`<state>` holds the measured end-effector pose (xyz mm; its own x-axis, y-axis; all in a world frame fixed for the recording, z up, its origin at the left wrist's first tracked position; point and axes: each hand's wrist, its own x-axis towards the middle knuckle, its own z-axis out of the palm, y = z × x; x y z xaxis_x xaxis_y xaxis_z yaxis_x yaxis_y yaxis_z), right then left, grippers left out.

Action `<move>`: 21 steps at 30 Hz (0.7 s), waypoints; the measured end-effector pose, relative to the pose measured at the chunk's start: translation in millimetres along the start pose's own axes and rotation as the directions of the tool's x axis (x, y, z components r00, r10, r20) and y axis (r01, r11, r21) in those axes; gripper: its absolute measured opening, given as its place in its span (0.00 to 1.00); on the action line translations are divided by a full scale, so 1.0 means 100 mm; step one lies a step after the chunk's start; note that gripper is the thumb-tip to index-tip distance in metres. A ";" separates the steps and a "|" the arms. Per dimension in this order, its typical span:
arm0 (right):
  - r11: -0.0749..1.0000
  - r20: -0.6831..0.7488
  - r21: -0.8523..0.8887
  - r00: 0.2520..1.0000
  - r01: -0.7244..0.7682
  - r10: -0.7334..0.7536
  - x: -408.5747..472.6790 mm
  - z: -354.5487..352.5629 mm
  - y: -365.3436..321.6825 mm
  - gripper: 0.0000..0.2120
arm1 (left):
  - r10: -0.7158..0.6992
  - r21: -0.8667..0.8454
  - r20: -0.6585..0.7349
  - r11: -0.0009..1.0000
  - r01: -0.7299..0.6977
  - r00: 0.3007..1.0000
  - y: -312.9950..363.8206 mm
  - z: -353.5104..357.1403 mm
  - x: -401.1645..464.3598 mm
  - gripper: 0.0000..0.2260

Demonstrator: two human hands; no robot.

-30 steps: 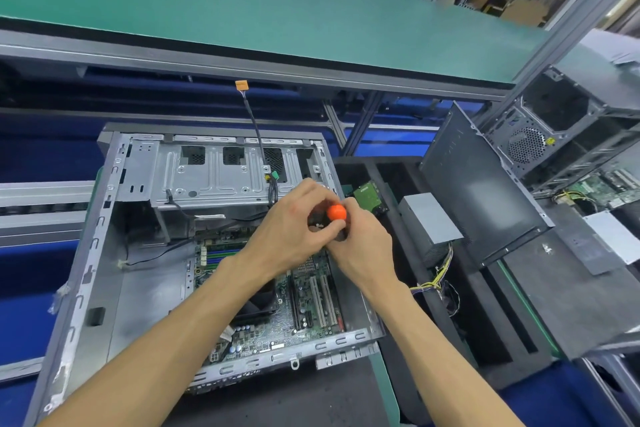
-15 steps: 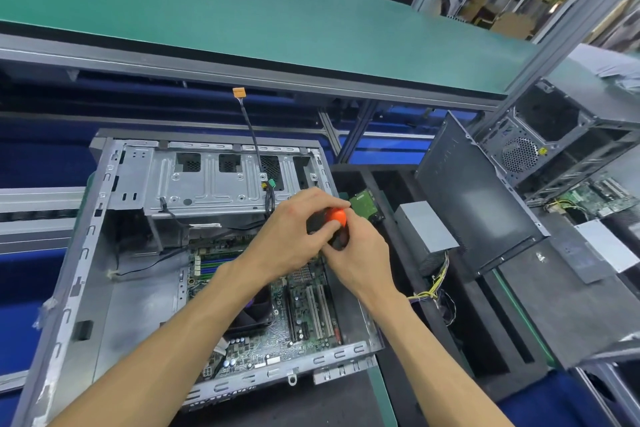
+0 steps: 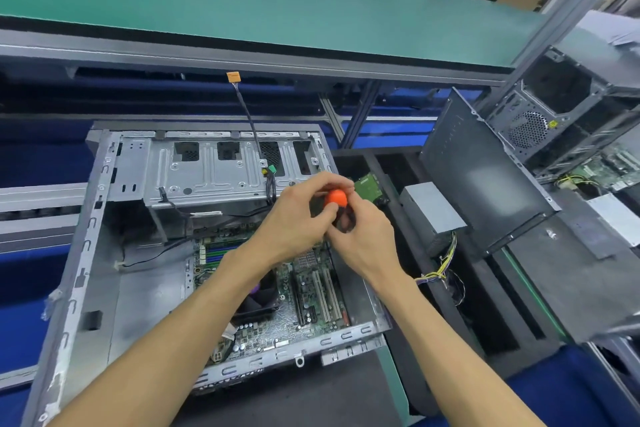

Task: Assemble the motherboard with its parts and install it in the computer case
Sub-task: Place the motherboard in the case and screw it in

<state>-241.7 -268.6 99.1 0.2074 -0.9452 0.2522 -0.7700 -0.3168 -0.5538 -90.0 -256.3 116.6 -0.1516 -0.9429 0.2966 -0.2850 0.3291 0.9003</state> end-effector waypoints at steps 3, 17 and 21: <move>0.999 0.002 0.004 0.999 -0.034 0.034 0.02 0.01 0.02 0.11 | 0.002 0.089 -0.102 0.996 0.007 0.995 -0.02 0.01 -0.01 0.13; 0.999 0.017 0.031 0.999 -0.044 0.043 0.03 0.01 0.04 0.11 | 0.008 0.149 -0.120 0.989 0.010 0.993 -0.03 0.00 0.02 0.12; 0.998 0.008 0.057 1.000 -0.009 0.008 0.02 0.01 0.02 0.11 | 0.033 0.102 -0.029 0.994 -0.030 0.999 -0.02 -0.02 0.02 0.12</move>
<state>-242.9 -270.9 97.7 0.2061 -0.9484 0.2408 -0.7361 -0.3124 -0.6005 -88.1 -259.1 115.6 -0.1334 -0.9324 0.3358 -0.3757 0.3611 0.8535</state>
